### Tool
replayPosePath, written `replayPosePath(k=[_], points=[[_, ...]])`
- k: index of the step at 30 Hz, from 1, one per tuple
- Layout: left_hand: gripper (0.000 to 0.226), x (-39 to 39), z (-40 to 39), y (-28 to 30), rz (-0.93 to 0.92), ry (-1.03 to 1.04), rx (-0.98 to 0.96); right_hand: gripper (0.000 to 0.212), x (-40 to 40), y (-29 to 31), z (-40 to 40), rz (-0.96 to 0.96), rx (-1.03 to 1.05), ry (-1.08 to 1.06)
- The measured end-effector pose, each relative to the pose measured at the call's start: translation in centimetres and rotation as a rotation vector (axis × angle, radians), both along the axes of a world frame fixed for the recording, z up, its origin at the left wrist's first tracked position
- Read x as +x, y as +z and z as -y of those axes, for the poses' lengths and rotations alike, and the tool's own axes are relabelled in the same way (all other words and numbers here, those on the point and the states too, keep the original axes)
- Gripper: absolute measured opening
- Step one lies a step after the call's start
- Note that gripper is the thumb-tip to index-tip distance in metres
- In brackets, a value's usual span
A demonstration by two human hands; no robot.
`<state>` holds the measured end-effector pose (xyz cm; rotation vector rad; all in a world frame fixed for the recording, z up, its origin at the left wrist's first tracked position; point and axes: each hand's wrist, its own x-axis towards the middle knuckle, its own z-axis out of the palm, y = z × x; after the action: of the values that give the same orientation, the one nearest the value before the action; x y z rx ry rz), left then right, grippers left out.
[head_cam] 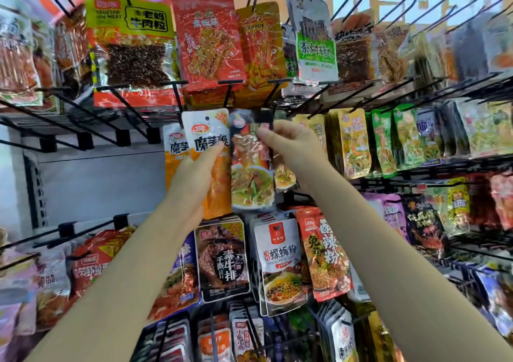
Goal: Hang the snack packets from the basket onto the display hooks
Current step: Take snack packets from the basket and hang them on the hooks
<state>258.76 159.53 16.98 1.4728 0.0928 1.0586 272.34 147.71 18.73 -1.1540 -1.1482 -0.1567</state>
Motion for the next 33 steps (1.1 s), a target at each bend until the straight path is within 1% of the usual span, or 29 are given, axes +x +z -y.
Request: replayPosePath(k=[2, 3, 4, 6, 7, 10, 13, 16, 18, 19, 21, 22, 24, 26, 28, 31, 33], points=[[0.037, -0.3, -0.3, -0.2, -0.017, -0.012, 0.022, 0.009, 1.3, 0.4, -0.1, -0.087, 0.044, -0.024], [0.027, -0.4, -0.4, -0.3, -0.016, -0.034, 0.039, 0.012, 1.8, 0.7, 0.0, -0.124, 0.066, -0.049], [0.019, -0.5, -0.4, -0.4, -0.009, -0.041, 0.063, 0.018, 2.1, 0.9, 0.0, -0.162, 0.092, -0.078], [0.009, -0.5, -0.7, -0.4, 0.015, 0.005, 0.116, 0.038, 2.3, 1.3, -0.1, -0.205, 0.128, -0.137], [0.008, -0.5, -0.7, -0.4, 0.023, 0.021, 0.125, 0.041, 2.3, 1.5, 0.0, -0.213, 0.132, -0.151], [0.013, -0.3, -0.8, -0.4, 0.02, 0.032, 0.136, 0.035, 2.3, 2.2, -0.1, -0.219, 0.13, -0.165], [0.012, -0.1, -0.6, -0.3, 0.029, 0.05, 0.149, 0.04, 2.6, 2.8, -0.3, -0.198, 0.138, -0.196], [0.017, 0.0, -0.6, -0.3, 0.017, 0.074, 0.155, 0.049, 2.8, 3.0, -0.5, -0.176, 0.127, -0.23], [0.016, 0.1, -0.7, -0.3, 0.012, 0.079, 0.16, 0.051, 3.1, 3.1, -0.6, -0.166, 0.115, -0.266], [0.016, 0.1, -0.7, -0.3, 0.01, 0.078, 0.161, 0.047, 3.1, 3.1, -0.6, -0.161, 0.116, -0.291], [0.017, 0.2, -0.7, -0.4, 0.009, 0.079, 0.157, 0.025, 3.0, 3.1, -0.5, -0.177, 0.137, -0.345], [0.017, 0.2, -0.7, -0.4, 0.01, 0.08, 0.154, 0.02, 2.9, 3.1, -0.5, -0.185, 0.161, -0.38], [0.014, 0.1, -0.7, -0.5, 0.012, 0.086, 0.152, 0.024, 2.5, 2.9, -0.4, -0.136, 0.249, -0.456], [0.012, -0.2, -1.0, -0.5, 0.011, 0.101, 0.163, 0.019, 1.4, 2.8, -0.4, -0.036, 0.311, -0.493], [0.013, -0.7, -1.1, -0.6, 0.011, 0.11, 0.167, 0.023, -0.1, 2.8, -0.6, 0.037, 0.247, -0.386], [0.012, -1.7, -1.5, -0.7, 0.011, 0.12, 0.18, 0.034, -3.2, 2.6, -1.5, 0.094, 0.041, -0.118], [0.022, -2.6, -1.7, -0.8, -0.001, 0.145, 0.21, 0.034, -4.7, 2.3, -2.8, 0.136, -0.015, -0.051]])
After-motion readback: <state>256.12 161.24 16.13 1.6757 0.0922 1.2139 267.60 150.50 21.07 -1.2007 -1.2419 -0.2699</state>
